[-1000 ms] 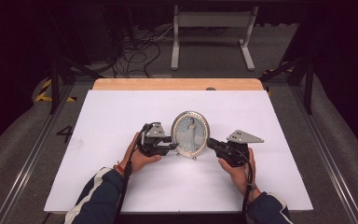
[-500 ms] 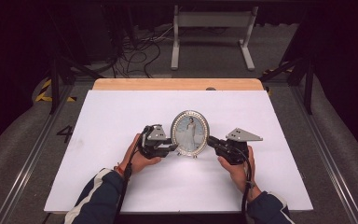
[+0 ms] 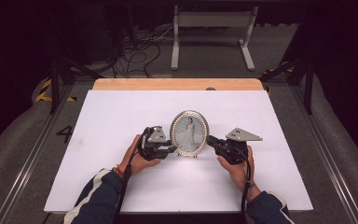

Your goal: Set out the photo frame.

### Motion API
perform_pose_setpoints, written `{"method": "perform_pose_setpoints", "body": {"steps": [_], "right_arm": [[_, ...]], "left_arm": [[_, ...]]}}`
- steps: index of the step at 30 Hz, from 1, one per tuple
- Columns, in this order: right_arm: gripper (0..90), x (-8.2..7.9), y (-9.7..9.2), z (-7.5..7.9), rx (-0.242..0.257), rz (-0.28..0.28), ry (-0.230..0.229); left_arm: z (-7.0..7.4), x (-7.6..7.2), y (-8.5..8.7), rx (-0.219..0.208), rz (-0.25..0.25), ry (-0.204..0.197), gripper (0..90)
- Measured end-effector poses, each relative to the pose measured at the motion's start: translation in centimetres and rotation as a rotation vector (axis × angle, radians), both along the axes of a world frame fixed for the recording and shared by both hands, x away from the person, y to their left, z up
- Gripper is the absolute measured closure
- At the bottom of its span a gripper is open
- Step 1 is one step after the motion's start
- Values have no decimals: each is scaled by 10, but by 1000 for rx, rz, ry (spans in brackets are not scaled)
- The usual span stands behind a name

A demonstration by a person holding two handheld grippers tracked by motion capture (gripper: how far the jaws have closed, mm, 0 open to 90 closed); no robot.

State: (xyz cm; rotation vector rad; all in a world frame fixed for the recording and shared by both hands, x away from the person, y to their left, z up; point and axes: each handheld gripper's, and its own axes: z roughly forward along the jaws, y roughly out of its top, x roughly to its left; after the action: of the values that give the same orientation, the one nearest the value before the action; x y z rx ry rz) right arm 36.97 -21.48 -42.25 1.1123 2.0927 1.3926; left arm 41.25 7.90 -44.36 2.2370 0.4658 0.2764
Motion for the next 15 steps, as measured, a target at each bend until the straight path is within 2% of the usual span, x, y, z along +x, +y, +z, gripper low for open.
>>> {"method": "perform_pose_setpoints", "body": {"steps": [8, 15], "right_arm": [[841, 2, 0, -1, 1, -1, 0], [841, 2, 0, -1, 14, -1, 9]], "left_arm": [[-1, -1, 1, -4, -13, 11, 707], [-2, -2, -1, 16, -17, 4, 695]]}}
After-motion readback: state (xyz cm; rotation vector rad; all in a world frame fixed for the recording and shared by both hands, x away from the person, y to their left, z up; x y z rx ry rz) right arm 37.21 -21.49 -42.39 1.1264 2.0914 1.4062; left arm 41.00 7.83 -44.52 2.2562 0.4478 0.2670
